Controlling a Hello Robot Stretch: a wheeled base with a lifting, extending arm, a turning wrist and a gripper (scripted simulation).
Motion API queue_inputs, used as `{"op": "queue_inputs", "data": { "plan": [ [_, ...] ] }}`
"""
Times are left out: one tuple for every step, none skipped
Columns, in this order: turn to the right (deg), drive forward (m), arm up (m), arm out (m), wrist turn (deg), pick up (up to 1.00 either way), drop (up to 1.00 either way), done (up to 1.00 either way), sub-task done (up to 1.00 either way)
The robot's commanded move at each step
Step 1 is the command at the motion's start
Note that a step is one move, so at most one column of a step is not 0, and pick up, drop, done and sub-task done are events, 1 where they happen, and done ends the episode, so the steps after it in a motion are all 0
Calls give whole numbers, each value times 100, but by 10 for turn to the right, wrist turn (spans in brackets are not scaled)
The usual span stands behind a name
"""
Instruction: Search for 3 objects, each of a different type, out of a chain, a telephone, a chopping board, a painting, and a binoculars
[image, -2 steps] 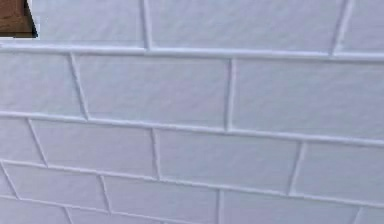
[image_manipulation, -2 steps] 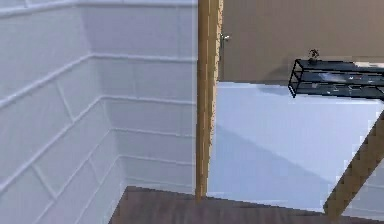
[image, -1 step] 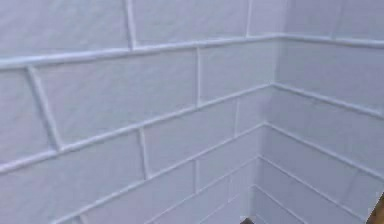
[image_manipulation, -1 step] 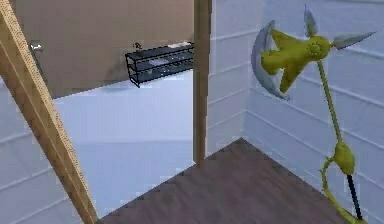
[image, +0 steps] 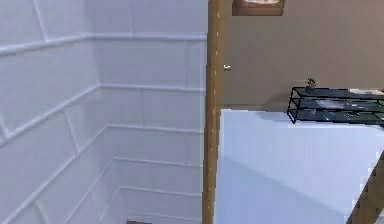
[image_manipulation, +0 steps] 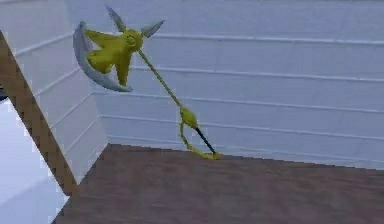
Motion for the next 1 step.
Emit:
{"op": "queue_inputs", "data": {
  "plan": [
    [390,0,0,0,0,0,0,0,0]
  ]
}}
